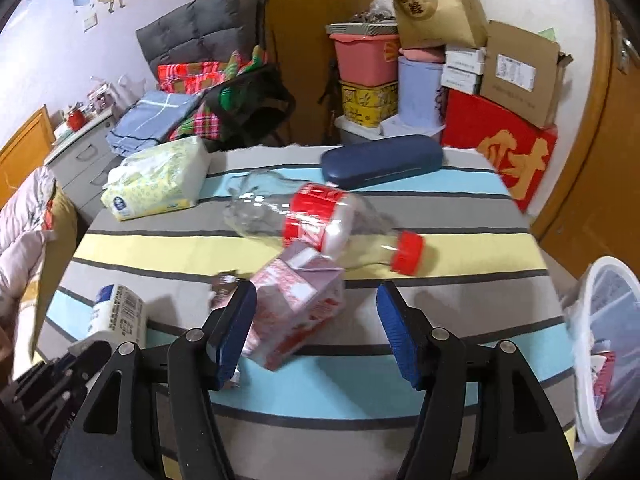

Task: Collect trash
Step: 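Grasp the white yogurt cup with the left tool while the right tool grasps the pink carton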

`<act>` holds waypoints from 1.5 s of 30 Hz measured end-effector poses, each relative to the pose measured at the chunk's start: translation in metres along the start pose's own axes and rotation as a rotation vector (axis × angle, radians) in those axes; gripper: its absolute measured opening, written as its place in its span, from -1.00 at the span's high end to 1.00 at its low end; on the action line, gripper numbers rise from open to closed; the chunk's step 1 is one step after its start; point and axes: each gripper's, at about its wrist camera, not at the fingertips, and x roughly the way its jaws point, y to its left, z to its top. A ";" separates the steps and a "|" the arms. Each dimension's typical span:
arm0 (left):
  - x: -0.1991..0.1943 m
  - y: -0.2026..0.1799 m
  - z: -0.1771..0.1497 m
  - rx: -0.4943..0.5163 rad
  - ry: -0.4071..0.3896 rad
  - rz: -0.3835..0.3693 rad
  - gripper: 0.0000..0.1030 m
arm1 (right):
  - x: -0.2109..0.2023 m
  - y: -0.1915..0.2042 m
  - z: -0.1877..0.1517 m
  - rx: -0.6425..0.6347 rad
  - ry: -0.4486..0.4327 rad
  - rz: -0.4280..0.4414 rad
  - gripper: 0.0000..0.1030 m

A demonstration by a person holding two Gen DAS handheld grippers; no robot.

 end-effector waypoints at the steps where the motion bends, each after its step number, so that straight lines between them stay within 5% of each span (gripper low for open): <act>1: 0.001 -0.001 0.001 0.002 0.000 0.001 0.73 | 0.000 -0.003 -0.001 -0.001 -0.002 0.013 -0.24; 5: 0.001 -0.003 0.003 0.000 -0.004 0.007 0.61 | 0.005 -0.012 -0.005 0.076 0.029 0.163 -0.24; 8: 0.002 -0.002 0.002 -0.002 0.000 0.003 0.43 | 0.008 -0.012 -0.009 0.097 -0.001 0.159 -0.24; 15: 0.003 -0.001 0.002 -0.008 0.003 0.000 0.42 | 0.001 -0.003 -0.009 0.086 -0.067 0.258 -0.25; 22: 0.006 0.001 0.003 -0.008 0.012 0.005 0.41 | 0.015 0.010 -0.010 0.007 -0.023 0.252 -0.26; 33: 0.008 0.002 0.003 -0.011 0.014 -0.017 0.40 | 0.017 0.014 -0.014 -0.058 -0.018 0.030 -0.26; 45: 0.012 -0.004 0.002 -0.012 0.023 -0.045 0.40 | 0.000 -0.047 -0.030 0.020 0.000 0.135 -0.26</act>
